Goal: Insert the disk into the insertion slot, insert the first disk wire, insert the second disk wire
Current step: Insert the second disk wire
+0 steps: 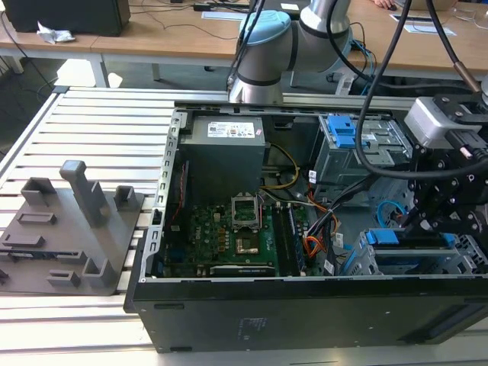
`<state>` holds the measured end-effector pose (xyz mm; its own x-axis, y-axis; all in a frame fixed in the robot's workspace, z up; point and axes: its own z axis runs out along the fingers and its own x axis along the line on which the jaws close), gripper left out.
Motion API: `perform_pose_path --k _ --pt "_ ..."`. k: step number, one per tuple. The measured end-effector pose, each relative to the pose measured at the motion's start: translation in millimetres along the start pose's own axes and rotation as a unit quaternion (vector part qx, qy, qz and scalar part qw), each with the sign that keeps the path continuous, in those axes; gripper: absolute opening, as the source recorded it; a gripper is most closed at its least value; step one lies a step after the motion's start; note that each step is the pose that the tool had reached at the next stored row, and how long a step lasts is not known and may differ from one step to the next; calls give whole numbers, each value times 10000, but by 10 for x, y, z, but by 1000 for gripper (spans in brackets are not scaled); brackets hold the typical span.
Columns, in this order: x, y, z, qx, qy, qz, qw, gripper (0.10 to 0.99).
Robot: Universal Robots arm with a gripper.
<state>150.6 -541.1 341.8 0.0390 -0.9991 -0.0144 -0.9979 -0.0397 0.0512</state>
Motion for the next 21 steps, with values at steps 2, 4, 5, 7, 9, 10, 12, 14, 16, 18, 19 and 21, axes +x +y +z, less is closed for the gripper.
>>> perform_pose_path --k 2,4,5,7,9,10,12,14,16,18,19,21 --pt "17 0 5 0 -1 0 10000 165" --pt "44 1 7 0 1 0 10000 165" --pt "58 2 7 0 2 0 10000 165" --pt "69 2 14 0 1 0 10000 165" --pt "70 1 21 0 3 1 10000 165" --pt "70 0 27 0 2 1 10000 165" --pt "70 -2 35 0 3 0 10000 165" --pt "70 -2 37 0 1 0 10000 165" --pt "70 -3 39 0 0 0 10000 180" --pt "71 -2 41 0 -3 0 10000 235" --pt "70 -3 38 0 -1 0 10000 302" --pt "70 0 -10 0 -2 0 10000 302"
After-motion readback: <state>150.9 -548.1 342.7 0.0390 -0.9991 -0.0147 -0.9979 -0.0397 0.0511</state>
